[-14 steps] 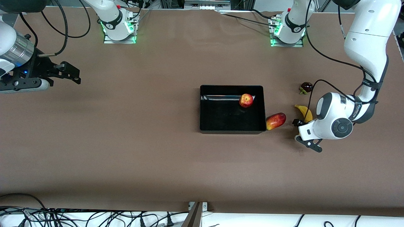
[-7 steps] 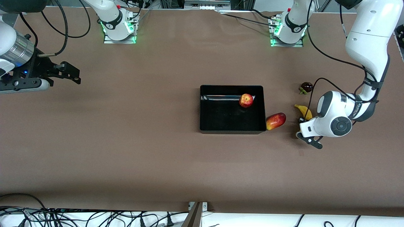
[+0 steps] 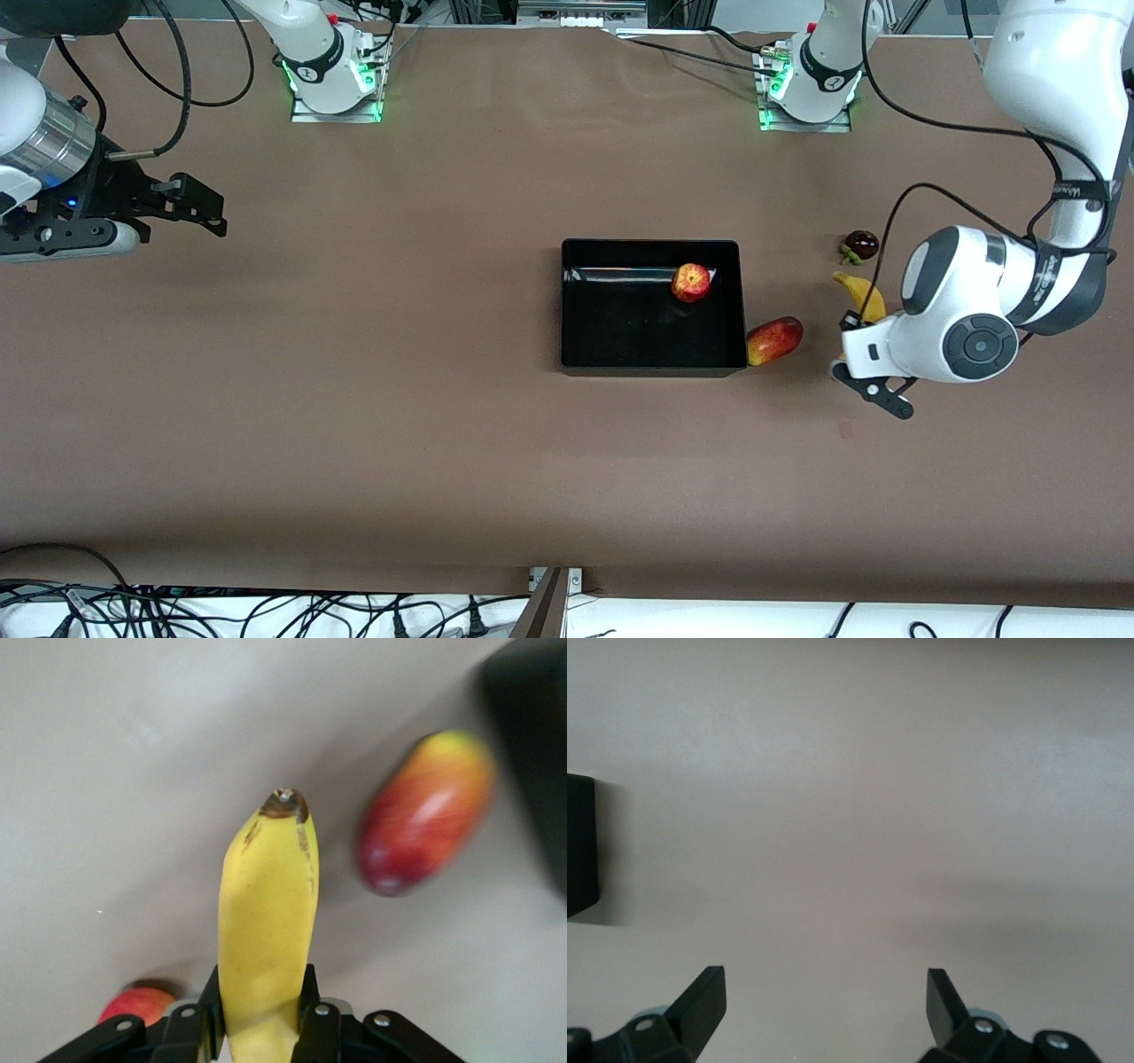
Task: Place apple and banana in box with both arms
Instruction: 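Carry the banana into the black box with the left gripper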
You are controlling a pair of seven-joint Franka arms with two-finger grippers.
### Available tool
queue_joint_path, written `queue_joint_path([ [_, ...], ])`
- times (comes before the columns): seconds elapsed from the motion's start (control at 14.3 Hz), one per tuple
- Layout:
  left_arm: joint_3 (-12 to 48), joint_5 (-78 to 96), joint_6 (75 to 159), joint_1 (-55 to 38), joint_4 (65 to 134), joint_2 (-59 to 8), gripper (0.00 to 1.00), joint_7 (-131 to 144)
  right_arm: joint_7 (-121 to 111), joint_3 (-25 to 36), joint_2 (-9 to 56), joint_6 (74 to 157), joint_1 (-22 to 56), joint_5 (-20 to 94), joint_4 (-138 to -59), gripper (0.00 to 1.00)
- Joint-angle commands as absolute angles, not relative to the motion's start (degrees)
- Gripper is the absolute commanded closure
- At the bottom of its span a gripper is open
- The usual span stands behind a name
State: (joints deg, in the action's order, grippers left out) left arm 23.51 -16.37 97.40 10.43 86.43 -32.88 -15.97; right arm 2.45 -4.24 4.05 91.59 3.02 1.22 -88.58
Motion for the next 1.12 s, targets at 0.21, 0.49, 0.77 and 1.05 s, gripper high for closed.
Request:
queue_joint_path([
  [0.21, 24.35, -8.70, 93.77, -7.17, 81.12, -35.32, 1.00, 10.41, 2.81, -5.27, 4.31, 91.49, 2.02, 0.44, -87.80, 0.00],
  [0.49, 24.17, -9.32, 106.75, -14.50, 81.30, -41.82, 1.00, 25.04, 2.81, -5.36, 4.31, 91.49, 2.02, 0.44, -87.80, 0.00],
  [0.77, 23.99, -9.76, 111.36, -15.03, 82.35, -44.37, 1.00, 25.22, 2.90, -5.36, 4.31, 91.49, 2.02, 0.61, -87.80, 0.00],
  [1.05, 23.99, -10.90, 114.68, -15.64, 82.44, -48.25, 1.00, 25.22, 2.90, -5.36, 4.31, 91.49, 2.02, 0.70, -87.80, 0.00],
])
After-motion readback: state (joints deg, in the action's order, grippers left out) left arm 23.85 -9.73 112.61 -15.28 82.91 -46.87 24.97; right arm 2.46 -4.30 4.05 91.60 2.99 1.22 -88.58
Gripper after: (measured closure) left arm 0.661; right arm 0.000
